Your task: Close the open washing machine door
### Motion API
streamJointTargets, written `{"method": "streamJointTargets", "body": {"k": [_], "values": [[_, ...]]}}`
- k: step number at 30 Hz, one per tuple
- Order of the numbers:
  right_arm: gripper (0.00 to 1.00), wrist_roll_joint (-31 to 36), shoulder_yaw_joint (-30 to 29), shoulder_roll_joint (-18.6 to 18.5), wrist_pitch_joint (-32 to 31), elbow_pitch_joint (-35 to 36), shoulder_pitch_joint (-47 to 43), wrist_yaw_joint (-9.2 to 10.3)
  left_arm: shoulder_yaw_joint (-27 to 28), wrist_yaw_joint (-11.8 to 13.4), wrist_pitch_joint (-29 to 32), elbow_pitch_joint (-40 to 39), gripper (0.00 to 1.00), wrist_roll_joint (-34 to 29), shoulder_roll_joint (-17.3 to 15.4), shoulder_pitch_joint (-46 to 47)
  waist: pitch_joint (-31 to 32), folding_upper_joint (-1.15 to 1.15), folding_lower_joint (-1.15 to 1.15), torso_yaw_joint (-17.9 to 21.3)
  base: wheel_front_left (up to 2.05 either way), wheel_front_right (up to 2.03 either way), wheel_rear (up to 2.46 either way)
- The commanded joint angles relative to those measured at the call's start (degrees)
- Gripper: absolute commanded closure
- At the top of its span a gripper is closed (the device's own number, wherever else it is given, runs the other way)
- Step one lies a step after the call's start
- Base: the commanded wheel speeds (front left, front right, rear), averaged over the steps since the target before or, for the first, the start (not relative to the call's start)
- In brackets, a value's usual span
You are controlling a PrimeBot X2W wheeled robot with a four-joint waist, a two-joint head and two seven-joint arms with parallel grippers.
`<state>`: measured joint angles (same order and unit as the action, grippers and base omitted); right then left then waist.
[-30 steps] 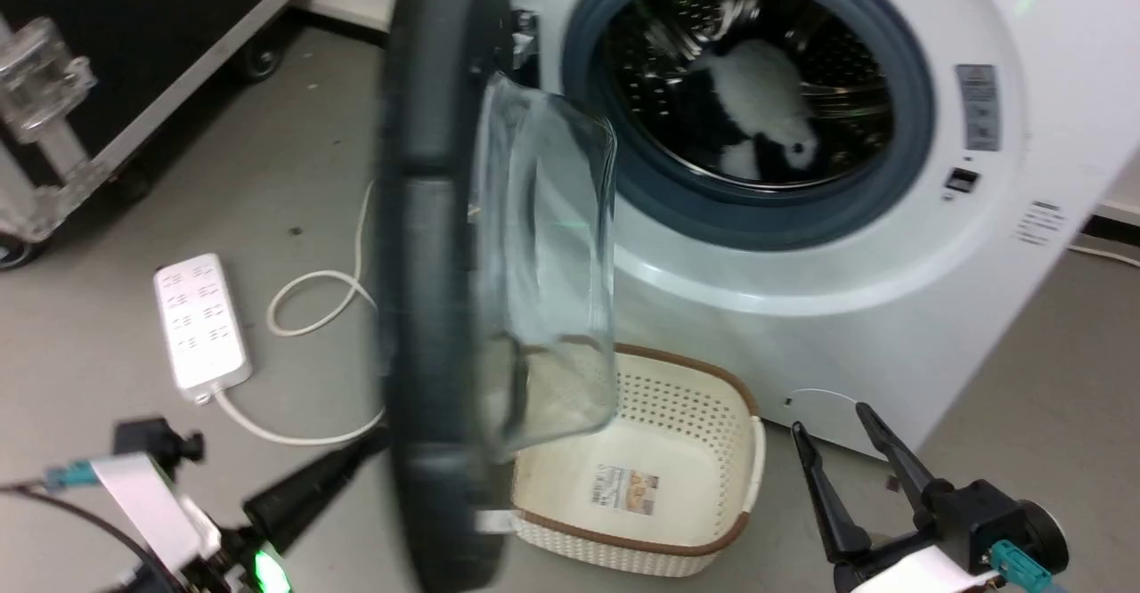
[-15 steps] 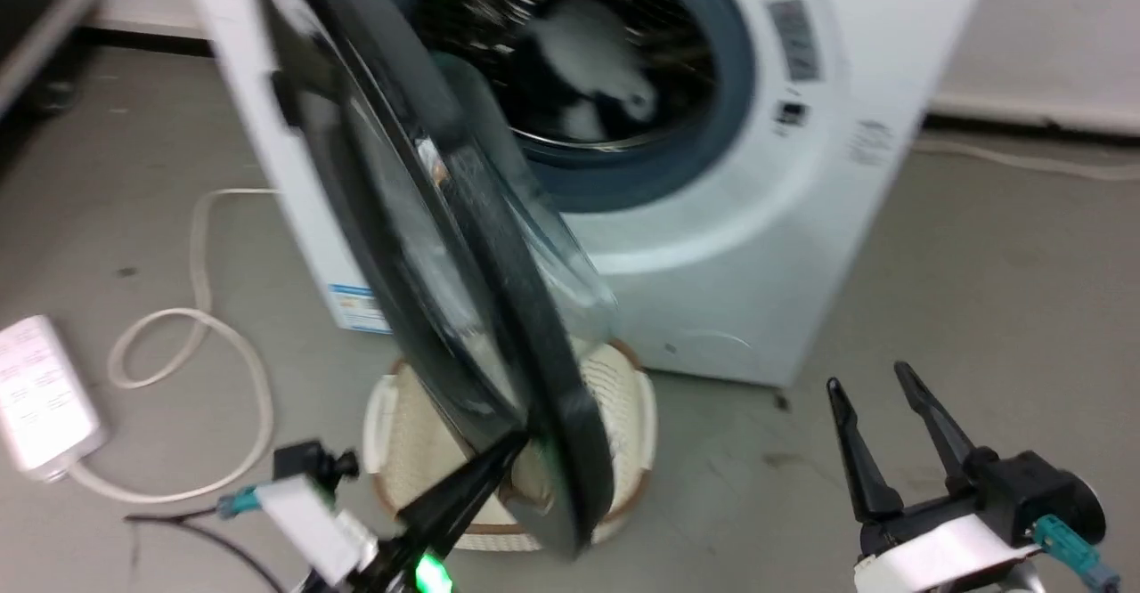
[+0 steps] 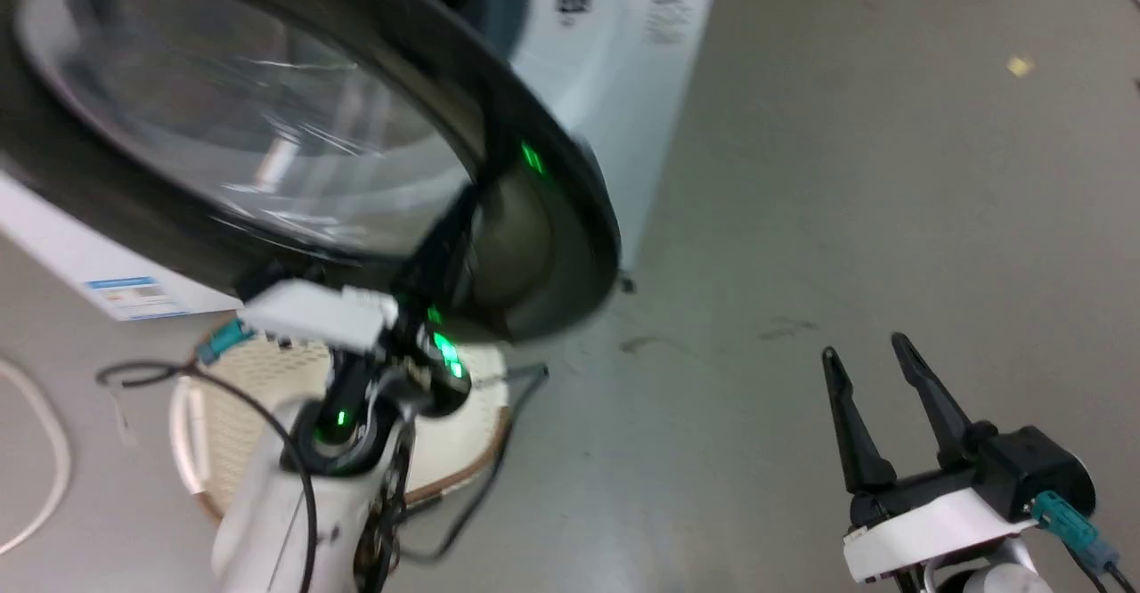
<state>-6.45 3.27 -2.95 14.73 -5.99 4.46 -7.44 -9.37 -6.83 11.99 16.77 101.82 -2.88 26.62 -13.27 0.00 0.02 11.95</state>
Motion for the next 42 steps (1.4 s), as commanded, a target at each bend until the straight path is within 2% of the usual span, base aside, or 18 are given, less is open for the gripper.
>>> {"method": "streamJointTargets", "body": {"k": [1, 8, 12, 14, 15, 16, 19, 22, 25, 28, 30, 32, 34, 38, 39, 40, 41, 42], "values": [[0.0, -0.46, 0.2, 0.07, 0.24, 0.01, 1.19, -0.05, -0.56, -0.52, -1.47, 1.44, 1.0, 0.04, 0.0, 2.16, -2.78, 0.0, -0.02, 3.32, 0.0, 0.0, 0.0], [0.0, -0.64, -0.07, 0.07, 0.26, 0.21, 1.13, -0.05, -2.39, -0.64, -5.79, 3.66, 1.0, 0.31, 0.0, 5.89, -1.07, 0.0, -0.02, 1.43, 0.0, 0.0, 0.0], [0.0, 0.11, -0.36, 0.07, 0.26, 0.29, 0.24, -0.05, -3.4, -0.65, -6.51, 0.02, 0.99, -5.13, -0.54, 1.99, 1.67, 0.0, -0.02, -1.78, 0.0, 0.0, 0.0], [0.0, 0.39, -0.31, 0.07, 0.26, 0.28, -0.39, -0.05, -3.25, -0.65, -7.89, -3.22, 0.52, -7.61, -0.98, -1.58, 3.33, 0.0, -0.02, -3.43, 0.0, 0.0, 0.0], [0.0, 0.54, -0.46, 0.07, 0.26, 0.24, -0.77, -0.05, -3.19, -0.65, -8.73, -5.11, 0.15, -8.9, -1.35, -3.71, 4.27, 0.0, -0.02, -4.4, 0.0, 0.0, 0.0], [0.0, 0.66, -0.55, 0.07, 0.26, 0.18, -1.17, -0.05, -3.39, -0.65, -9.82, -7.21, 0.0, -10.96, -2.21, -5.9, 5.14, 0.0, -0.02, -5.23, 0.0, 0.0, 0.0], [0.0, 0.87, -0.75, 0.07, 0.27, 0.24, -2.51, -0.05, -5.32, -0.65, -15.65, -12.43, 0.0, -19.99, -6.27, -12.55, 7.74, 0.0, -0.02, -8.01, 0.0, 0.0, 0.0], [0.0, 1.23, -0.42, 0.07, 0.27, 0.37, -3.99, -0.05, -6.73, -0.65, -24.68, -14.23, 0.0, -31.1, -11.24, -17.88, 10.05, 0.0, -0.02, -10.57, 0.0, 0.0, 0.0], [0.0, 1.71, -0.46, 0.07, 0.27, 0.56, -5.56, -0.05, -5.81, -0.65, -26.86, -13.37, 0.0, -44.89, -13.94, -21.55, 11.98, 0.0, -0.02, -13.31, 0.0, 0.0, 0.0], [0.0, 1.78, -0.05, 0.07, 0.27, 0.77, -6.92, -0.05, 0.05, -0.13, -26.95, -15.47, 0.0, -61.9, -12.5, -24.9, 13.25, 0.0, -0.02, -15.53, 0.0, 0.0, 0.0], [0.0, 1.89, 0.46, 0.07, 0.27, 0.8, -7.45, -0.05, 1.38, 1.04, -26.96, -17.16, 0.0, -73.18, -11.69, -27.16, 13.63, 0.0, -0.02, -16.6, 0.0, 0.0, 0.0], [0.0, 2.08, 0.83, 0.07, 0.27, 0.84, -7.68, -0.05, 2.25, 2.25, -26.97, -18.79, 0.0, -81.56, -10.45, -28.94, 13.78, 0.0, -0.02, -17.62, 0.0, 0.0, 0.0], [0.0, 2.06, 1.02, 0.07, 0.27, 0.71, -7.8, -0.05, 2.29, 3.29, -26.97, -19.9, 0.0, -87.93, -9.49, -30.55, 13.84, 0.0, -0.02, -18.54, 0.0, 0.0, 0.0], [0.0, 2.38, 2.15, -0.08, 0.27, 0.29, -7.9, -0.05, 2.15, 4.47, -26.98, -19.73, 0.0, -93.96, -7.83, -33.15, 13.34, 0.0, -0.02, -20.08, 0.0, 0.0, 0.0], [0.41, 2.5, 2.53, -0.24, 0.26, 0.21, -7.75, -0.05, 2.14, 4.59, -26.98, -19.45, 0.0, -94.85, -7.62, -33.46, 13.0, 0.0, -0.02, -20.43, 0.0, 0.0, 0.0], [0.95, 2.69, 2.91, -0.44, 0.24, 0.24, -7.5, -0.05, 2.29, 4.63, -26.98, -19.16, 0.0, -95.2, -7.22, -33.6, 12.59, 0.0, -0.02, -20.82, 0.0, 0.0, 0.0], [1.0, 2.91, 3.27, -0.63, 0.24, 0.4, -7.2, -0.05, 2.39, 4.53, -26.98, -19.05, 0.0, -95.32, -6.73, -33.62, 12.11, 0.0, -0.02, -21.26, 0.0, 0.0, 0.0], [1.0, 3.05, 3.5, -0.76, 0.22, 0.6, -6.89, -0.05, 2.43, 4.37, -26.98, -19.01, 0.0, -95.47, -6.33, -33.55, 11.55, 0.0, -0.02, -21.71, 0.0, 0.0, 0.0]]}}
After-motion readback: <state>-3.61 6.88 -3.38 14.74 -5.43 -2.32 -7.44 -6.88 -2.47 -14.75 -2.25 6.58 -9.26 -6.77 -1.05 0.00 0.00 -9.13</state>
